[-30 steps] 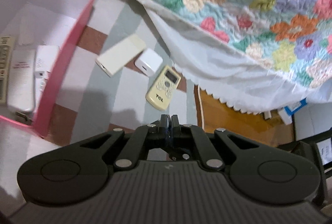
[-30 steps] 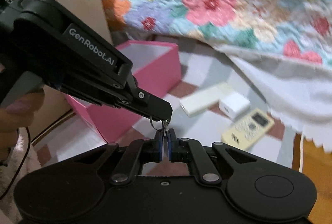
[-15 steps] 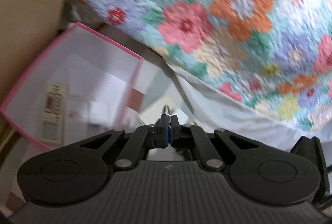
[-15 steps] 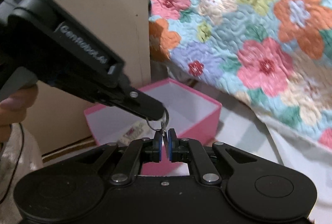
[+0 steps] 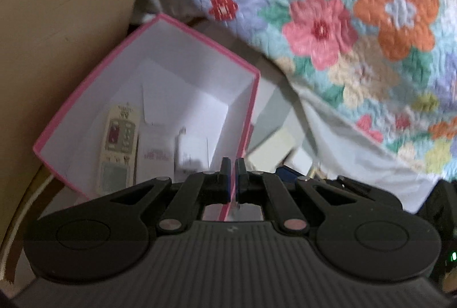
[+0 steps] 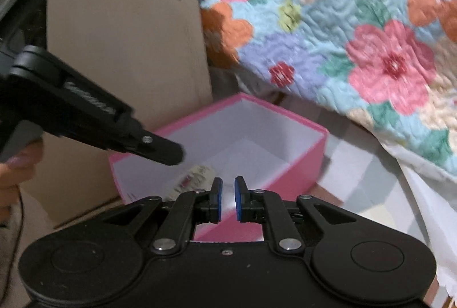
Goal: Organize rigid objects
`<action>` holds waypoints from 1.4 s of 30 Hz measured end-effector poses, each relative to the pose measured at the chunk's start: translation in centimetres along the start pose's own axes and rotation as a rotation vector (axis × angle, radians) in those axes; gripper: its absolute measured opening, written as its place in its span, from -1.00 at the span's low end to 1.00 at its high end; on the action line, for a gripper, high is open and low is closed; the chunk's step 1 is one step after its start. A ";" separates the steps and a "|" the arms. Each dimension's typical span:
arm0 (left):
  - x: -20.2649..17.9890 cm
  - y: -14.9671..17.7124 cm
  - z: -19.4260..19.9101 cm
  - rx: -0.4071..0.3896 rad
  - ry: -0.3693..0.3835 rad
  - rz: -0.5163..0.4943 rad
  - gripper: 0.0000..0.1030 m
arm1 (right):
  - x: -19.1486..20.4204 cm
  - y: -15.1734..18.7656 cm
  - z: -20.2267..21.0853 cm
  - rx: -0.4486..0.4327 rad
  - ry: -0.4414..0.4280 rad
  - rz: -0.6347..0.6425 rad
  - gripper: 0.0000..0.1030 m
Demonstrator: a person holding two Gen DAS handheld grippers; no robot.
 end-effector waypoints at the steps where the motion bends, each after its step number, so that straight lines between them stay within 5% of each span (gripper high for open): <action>1: -0.2 0.3 -0.3 0.015 -0.008 -0.018 -0.96 | -0.4 0.5 -0.1 0.020 -0.007 -0.009 -0.71; 4: -1.2 1.3 -1.4 0.058 -0.021 -0.059 -0.94 | -1.5 2.6 -0.6 0.134 -0.065 -0.004 -0.49; 11: -2.8 2.9 -3.2 0.101 0.011 -0.110 -0.91 | -2.0 7.0 -3.7 0.269 -0.050 0.091 0.11; 16: -2.9 3.1 -3.9 0.097 0.037 -0.078 -0.91 | -3.5 8.9 -8.0 0.285 0.024 0.077 0.18; 18: -3.0 3.1 -4.0 0.097 0.040 -0.084 -0.91 | -3.8 9.3 -8.8 0.274 0.024 0.069 0.08; 20: -3.2 3.2 -4.0 0.100 0.042 -0.088 -0.91 | -3.9 9.3 -8.7 0.242 -0.011 0.046 -0.67; 21: -3.3 3.3 -4.1 0.102 0.045 -0.087 -0.90 | -3.9 9.2 -8.5 0.236 -0.016 0.031 -0.86; 33: -6.5 6.6 -5.8 0.196 0.117 -0.094 -0.88 | -8.0 11.1 -0.6 0.175 0.019 -0.431 -0.89; 42: -7.7 10.5 -8.6 0.287 0.101 -0.193 -0.63 | -10.3 14.3 2.7 0.159 0.041 -0.647 -0.89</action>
Point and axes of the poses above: each gripper's, at about its wrist camera, not at the fingertips, and z roughly against the way its jaws point, x to its left, y to its underside, the point moved 4 cm from there along -z, roughly the way its jaws point, and after that the axes turned 4 degrees about z, right-handed, at the moved point
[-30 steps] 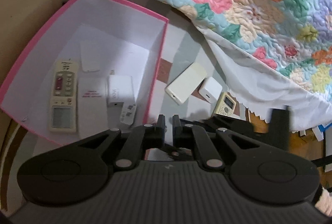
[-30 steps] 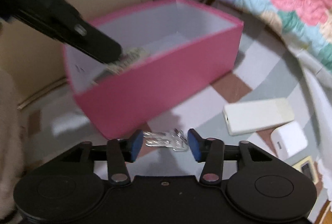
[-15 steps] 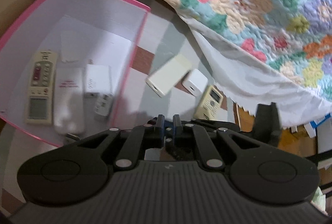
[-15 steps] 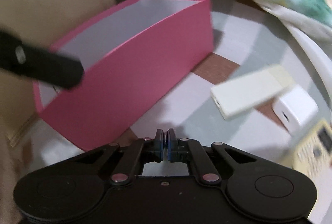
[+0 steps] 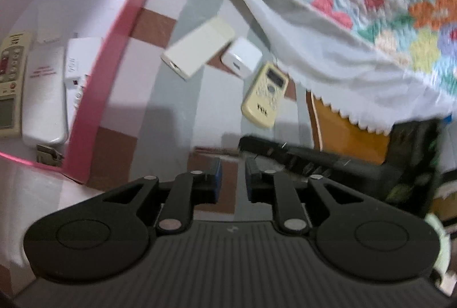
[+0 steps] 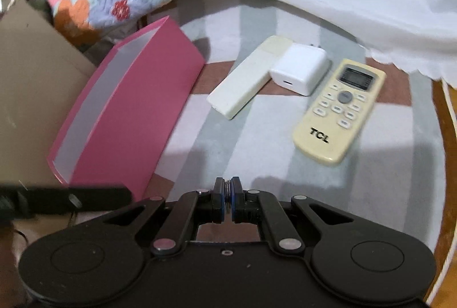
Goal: Organize rigid objects
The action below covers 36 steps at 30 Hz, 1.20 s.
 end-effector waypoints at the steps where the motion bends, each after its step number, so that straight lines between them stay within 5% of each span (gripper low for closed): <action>1: -0.2 0.3 -0.3 0.003 -0.008 -0.016 -0.63 | -0.1 0.0 0.4 -0.008 -0.013 -0.018 -0.89; 10: -1.6 1.0 -0.3 -0.030 0.025 -0.119 -0.30 | 1.3 -1.6 3.7 -0.036 -0.064 -0.037 -0.89; 18: -3.5 0.8 2.4 -0.148 0.072 -0.212 -0.09 | 4.9 -3.3 6.0 -0.054 -0.115 0.057 -0.89; 32: -2.5 -1.0 8.0 -0.380 -0.036 -0.214 -0.03 | 12.5 -6.6 8.6 -0.069 -0.225 0.239 -0.89; 36: -1.0 -1.6 9.9 -0.438 -0.057 -0.171 -0.15 | 14.7 -7.9 8.2 -0.073 -0.244 0.298 -0.89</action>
Point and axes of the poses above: each gripper's, at about its wrist camera, not at the fingertips, and z roughly against the way its jaws point, x to its left, y to its underside, the point moved 4 cm from there along -z, roughly the way its jaws point, and after that the axes turned 4 degrees about z, right-handed, at the moved point
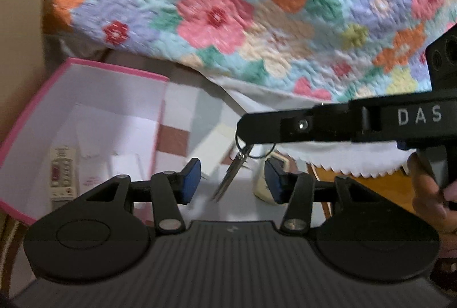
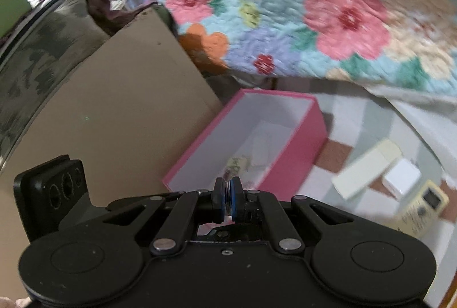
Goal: Organize rigid objects
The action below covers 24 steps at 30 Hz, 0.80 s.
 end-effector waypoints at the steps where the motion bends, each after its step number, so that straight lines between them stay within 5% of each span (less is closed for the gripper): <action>1: 0.3 -0.1 0.2 -0.010 -0.010 0.000 -0.22 | 0.5 -0.5 -0.4 -0.004 -0.009 0.014 -0.89; 5: 2.1 -0.8 0.7 -0.017 -0.074 0.005 -0.90 | 2.1 -2.2 -1.9 -0.009 -0.050 0.048 -0.89; 16: 8.4 -0.4 0.1 0.041 -0.155 0.188 -0.94 | 3.9 -4.0 -10.1 0.059 -0.047 0.116 -0.89; 24: 10.4 0.7 -1.4 0.115 -0.186 0.242 -0.94 | 1.9 -2.7 -14.0 0.129 -0.034 0.011 -0.89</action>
Point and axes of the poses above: each gripper's, at about its wrist camera, not at the fingertips, and z roughly against the way its jaws point, x to its left, y to its underside, the point moved 4 cm from there along -z, roughly the way its jaws point, and after that the axes turned 4 degrees about z, right-handed, at the moved point
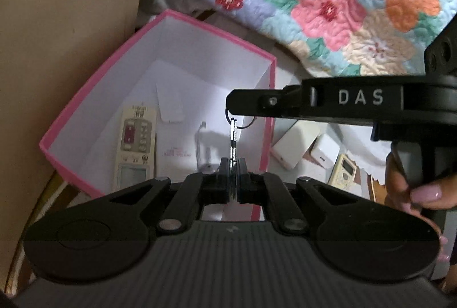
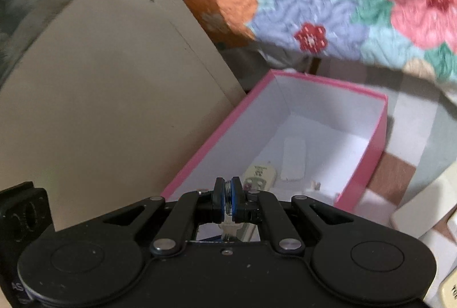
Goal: Organize rigid objects
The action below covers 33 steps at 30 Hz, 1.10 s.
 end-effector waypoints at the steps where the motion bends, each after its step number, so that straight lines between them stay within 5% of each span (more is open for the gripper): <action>1: 0.1 0.2 -0.1 0.009 -0.008 0.002 -0.94 | -0.2 0.3 -0.3 0.008 0.000 -0.006 -0.89; 10: 0.9 0.7 -1.8 0.075 -0.048 0.028 -0.92 | -1.1 2.2 -2.2 0.051 0.027 -0.035 -0.76; 14: 0.5 0.5 -1.0 0.062 -0.043 0.018 -0.89 | -0.9 2.0 -1.1 0.037 0.056 -0.007 -0.46; 25: -6.0 -0.8 2.3 0.060 0.015 -0.101 -0.65 | -4.0 4.7 12.6 -0.140 0.166 0.068 -0.17; 33: -12.9 0.7 0.4 0.124 0.074 -0.222 -0.38 | -9.7 11.8 16.5 -0.112 0.337 0.056 -0.16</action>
Point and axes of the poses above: each gripper's, at about its wrist camera, not at the fingertips, and z roughly against the way its jaws point, x to its left, y to its underside, the point moved 4 cm from there along -z, roughly the way its jaws point, and after that the axes turned 4 degrees about z, right-handed, at the moved point
